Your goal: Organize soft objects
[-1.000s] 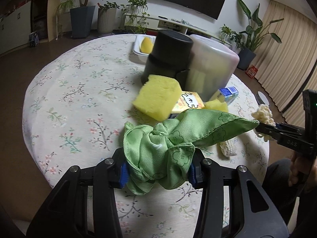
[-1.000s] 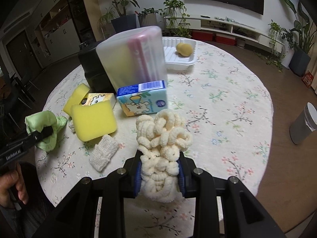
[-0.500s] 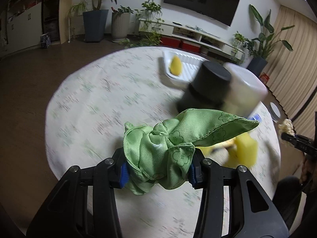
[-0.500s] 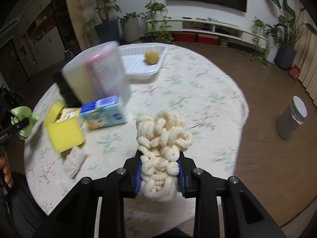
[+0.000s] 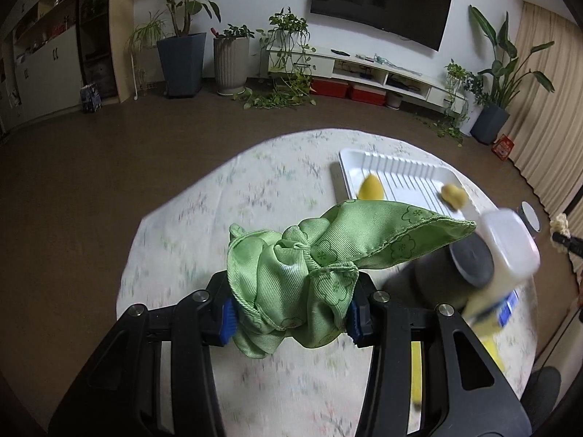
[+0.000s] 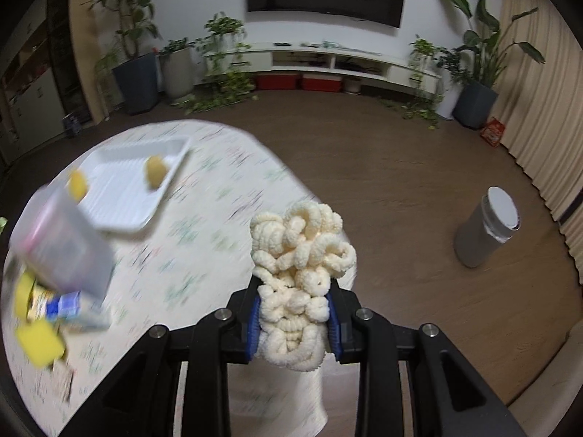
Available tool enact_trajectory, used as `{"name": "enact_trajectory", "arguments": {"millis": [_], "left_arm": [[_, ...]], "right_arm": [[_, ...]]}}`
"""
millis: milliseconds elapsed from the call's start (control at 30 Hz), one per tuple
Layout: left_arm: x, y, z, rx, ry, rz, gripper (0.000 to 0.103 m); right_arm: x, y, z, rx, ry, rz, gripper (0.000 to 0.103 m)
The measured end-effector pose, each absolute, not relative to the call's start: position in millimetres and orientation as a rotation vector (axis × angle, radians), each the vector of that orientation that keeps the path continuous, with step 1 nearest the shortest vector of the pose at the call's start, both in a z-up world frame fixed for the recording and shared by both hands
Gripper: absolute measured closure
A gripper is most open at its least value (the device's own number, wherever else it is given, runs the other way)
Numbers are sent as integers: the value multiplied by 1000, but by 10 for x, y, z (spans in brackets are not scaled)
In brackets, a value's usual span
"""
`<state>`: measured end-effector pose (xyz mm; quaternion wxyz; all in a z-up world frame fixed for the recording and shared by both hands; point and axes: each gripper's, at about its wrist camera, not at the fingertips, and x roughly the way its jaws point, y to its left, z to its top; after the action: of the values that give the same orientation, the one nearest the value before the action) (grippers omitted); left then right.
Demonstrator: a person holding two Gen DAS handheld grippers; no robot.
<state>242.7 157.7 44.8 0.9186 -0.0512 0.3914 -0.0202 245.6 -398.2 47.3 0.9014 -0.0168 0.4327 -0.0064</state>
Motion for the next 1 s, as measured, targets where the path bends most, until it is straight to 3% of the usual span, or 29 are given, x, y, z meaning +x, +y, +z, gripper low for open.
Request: {"name": "enact_trajectory", "arguments": {"millis": [400,1000], "left_arm": [[3519,1143,575,-22,851,-138,61],[4450,97,152,192,1015,-388,61]], "right_arm": [[3733,-4041,837,-62,860,-44,71],[4663,-2042,360,-342,905,391,71]]}}
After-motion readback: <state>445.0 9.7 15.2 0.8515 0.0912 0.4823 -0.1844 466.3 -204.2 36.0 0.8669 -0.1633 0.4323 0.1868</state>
